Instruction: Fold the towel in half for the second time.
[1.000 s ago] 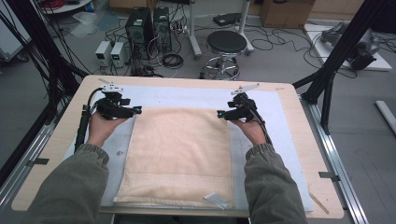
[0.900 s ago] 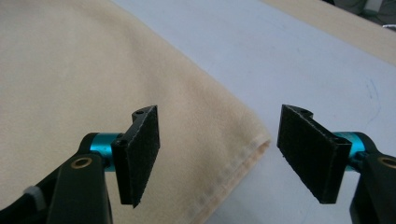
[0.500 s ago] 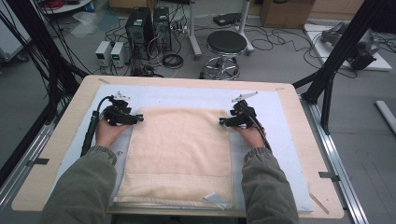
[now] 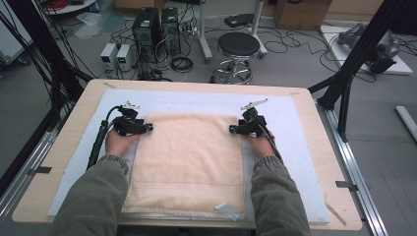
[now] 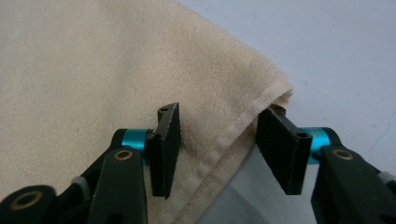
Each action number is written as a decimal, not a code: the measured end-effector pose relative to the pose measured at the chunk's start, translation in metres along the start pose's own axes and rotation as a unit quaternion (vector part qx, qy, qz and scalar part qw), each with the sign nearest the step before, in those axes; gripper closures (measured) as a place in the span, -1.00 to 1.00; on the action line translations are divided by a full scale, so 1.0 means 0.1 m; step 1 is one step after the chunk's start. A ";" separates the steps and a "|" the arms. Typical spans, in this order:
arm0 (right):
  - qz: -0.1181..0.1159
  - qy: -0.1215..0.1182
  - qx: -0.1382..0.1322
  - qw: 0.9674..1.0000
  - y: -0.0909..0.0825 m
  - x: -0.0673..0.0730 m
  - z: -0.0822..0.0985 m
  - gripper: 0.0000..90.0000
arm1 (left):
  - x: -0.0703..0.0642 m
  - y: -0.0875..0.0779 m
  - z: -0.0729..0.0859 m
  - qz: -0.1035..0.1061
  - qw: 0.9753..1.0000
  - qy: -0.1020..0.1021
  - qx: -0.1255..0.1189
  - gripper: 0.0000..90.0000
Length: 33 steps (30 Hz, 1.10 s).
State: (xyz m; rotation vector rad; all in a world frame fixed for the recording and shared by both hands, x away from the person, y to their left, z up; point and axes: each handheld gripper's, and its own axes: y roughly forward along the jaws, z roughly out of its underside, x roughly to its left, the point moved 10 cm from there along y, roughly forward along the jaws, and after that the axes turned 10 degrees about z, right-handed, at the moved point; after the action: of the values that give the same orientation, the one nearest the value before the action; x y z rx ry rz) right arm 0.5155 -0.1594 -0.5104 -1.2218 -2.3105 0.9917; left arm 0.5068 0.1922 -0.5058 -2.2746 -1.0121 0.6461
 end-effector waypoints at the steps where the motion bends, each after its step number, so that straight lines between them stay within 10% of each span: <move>1: -0.002 -0.001 -0.001 1.000 0.00 0.01 -0.01 0.22 | -0.01 0.00 0.00 0.003 1.000 -0.001 0.001 0.28; 8: -0.045 0.014 0.010 0.999 -0.02 0.12 -0.01 0.77 | -0.08 0.01 0.00 0.035 0.999 -0.007 0.001 0.75; 33: -0.070 -0.033 -0.056 0.995 -0.58 0.22 -0.28 0.84 | -0.29 -0.52 -0.26 0.041 0.996 0.058 -0.062 0.86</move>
State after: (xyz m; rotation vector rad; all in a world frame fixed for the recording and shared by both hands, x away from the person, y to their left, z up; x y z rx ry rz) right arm 0.4853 -0.1516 -0.4501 -1.0655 -2.4949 0.8784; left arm 0.4791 0.1911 -0.4468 -2.4414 -0.9296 0.4894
